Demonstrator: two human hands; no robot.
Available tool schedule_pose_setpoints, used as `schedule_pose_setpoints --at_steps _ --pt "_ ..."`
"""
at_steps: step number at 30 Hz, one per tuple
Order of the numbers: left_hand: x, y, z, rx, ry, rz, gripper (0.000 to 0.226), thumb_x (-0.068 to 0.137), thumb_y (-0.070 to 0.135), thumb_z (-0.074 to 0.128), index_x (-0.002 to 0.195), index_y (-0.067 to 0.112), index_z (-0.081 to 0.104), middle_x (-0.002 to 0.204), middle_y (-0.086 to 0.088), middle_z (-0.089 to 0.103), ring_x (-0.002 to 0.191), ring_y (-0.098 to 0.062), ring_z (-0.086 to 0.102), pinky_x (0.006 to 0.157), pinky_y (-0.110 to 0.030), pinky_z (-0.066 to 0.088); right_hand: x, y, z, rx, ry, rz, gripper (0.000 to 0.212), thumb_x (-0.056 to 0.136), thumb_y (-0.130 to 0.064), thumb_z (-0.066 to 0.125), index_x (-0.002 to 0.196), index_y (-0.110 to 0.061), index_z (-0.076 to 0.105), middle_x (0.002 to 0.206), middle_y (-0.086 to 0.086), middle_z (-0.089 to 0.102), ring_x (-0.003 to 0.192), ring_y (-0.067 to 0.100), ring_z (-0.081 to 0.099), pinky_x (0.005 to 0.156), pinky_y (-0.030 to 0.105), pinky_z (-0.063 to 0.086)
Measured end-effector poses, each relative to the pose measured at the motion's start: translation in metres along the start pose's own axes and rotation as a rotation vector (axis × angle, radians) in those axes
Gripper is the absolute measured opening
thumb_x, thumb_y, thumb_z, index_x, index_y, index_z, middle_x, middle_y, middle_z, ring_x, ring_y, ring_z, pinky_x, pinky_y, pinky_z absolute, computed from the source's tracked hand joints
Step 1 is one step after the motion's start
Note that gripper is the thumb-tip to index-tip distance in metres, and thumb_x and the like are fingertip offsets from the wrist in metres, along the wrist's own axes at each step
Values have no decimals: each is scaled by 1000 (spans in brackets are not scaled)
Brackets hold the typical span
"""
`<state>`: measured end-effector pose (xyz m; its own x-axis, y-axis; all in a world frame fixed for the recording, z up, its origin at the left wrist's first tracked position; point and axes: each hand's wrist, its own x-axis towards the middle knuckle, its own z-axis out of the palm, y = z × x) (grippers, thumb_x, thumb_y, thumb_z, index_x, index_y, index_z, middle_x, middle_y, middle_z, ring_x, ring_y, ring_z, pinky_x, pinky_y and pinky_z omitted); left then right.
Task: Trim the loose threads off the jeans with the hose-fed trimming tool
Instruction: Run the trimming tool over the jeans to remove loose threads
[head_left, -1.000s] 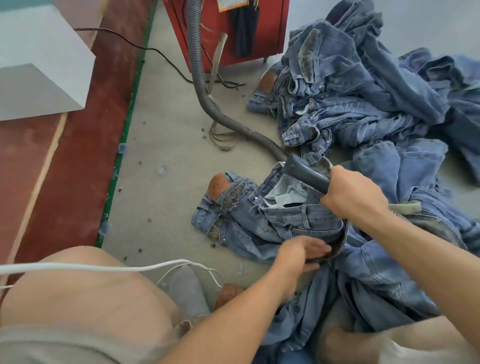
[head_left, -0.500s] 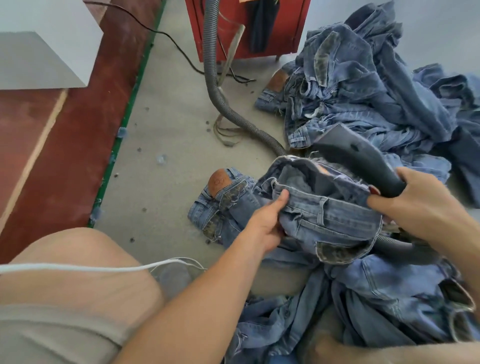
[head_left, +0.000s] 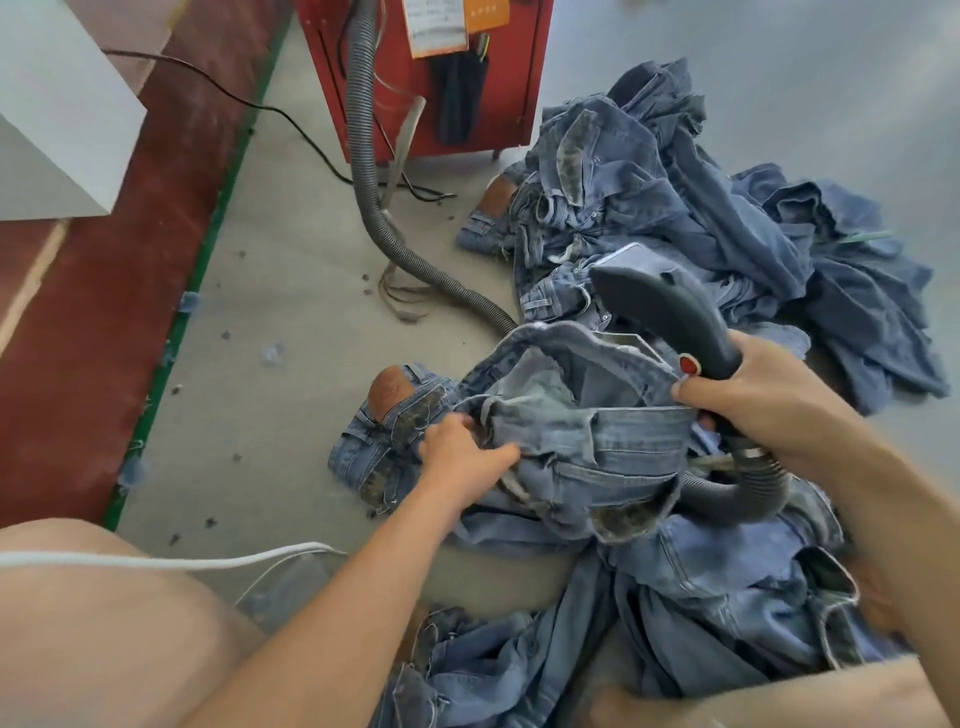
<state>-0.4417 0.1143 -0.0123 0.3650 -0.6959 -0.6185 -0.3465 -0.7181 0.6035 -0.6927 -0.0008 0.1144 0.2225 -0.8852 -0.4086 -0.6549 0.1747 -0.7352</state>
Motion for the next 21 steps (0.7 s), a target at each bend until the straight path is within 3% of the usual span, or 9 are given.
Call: schedule_pose_setpoints --at_steps 2,3,4,6,8,11,14,16,21 --pt "-7 3 5 147 327 328 68 80 36 72 140 17 44 141 -5 42 133 -26 38 113 -46 36 -6 -6 9 -54 -40 -35 20 85 -12 78 86 -16 58 54 4 60 46 17 54 39 25 38" --pt "-11 8 9 59 354 438 56 84 31 67 136 18 50 136 -1 49 129 -20 44 112 -43 39 -9 -10 14 -83 -51 -51 21 84 -13 79 89 -15 59 54 3 60 44 15 54 39 25 38" --pt "-16 19 10 -125 242 454 44 87 30 63 130 21 57 131 3 58 124 -15 52 110 -40 43 -11 -13 19 -110 -67 -65 21 84 -13 79 91 -16 59 54 3 61 44 14 55 40 27 40" --pt "-32 43 16 -615 -206 207 25 95 34 58 111 26 75 118 3 74 108 -11 69 97 -31 55 -16 -20 30 -149 -103 -96 22 84 -14 80 93 -15 60 57 1 61 46 14 56 43 28 42" --pt "-37 51 23 -852 -493 80 30 102 31 54 95 23 82 103 1 79 90 -8 74 73 -19 57 -20 -25 38 -182 -129 -135 23 84 -15 81 93 -16 60 59 -4 60 47 10 57 45 24 43" --pt "-41 54 23 -949 -604 136 28 105 26 54 121 10 71 111 -6 77 105 -16 72 86 -25 58 -24 -30 45 -218 -171 -172 27 84 -22 83 95 -18 59 66 -3 64 52 12 62 48 24 47" --pt "-36 48 20 -991 -551 171 15 101 13 61 115 11 67 107 -8 75 102 -22 71 91 -33 58 -30 -30 46 -226 -156 -187 45 84 -36 84 111 -30 49 79 -1 72 57 12 67 54 29 52" --pt "-28 43 17 -978 -452 148 20 99 0 56 106 14 69 101 -11 73 94 -24 69 89 -39 57 -31 -30 38 -226 -129 -246 49 85 -42 81 112 -42 40 83 -5 74 56 9 66 55 28 52" --pt "-14 34 -7 -775 -309 250 30 93 4 53 98 23 76 93 -15 68 87 -27 58 84 -45 49 -35 -29 -16 -353 -64 -294 57 67 -69 72 113 -43 51 67 -10 71 51 12 67 44 20 49"
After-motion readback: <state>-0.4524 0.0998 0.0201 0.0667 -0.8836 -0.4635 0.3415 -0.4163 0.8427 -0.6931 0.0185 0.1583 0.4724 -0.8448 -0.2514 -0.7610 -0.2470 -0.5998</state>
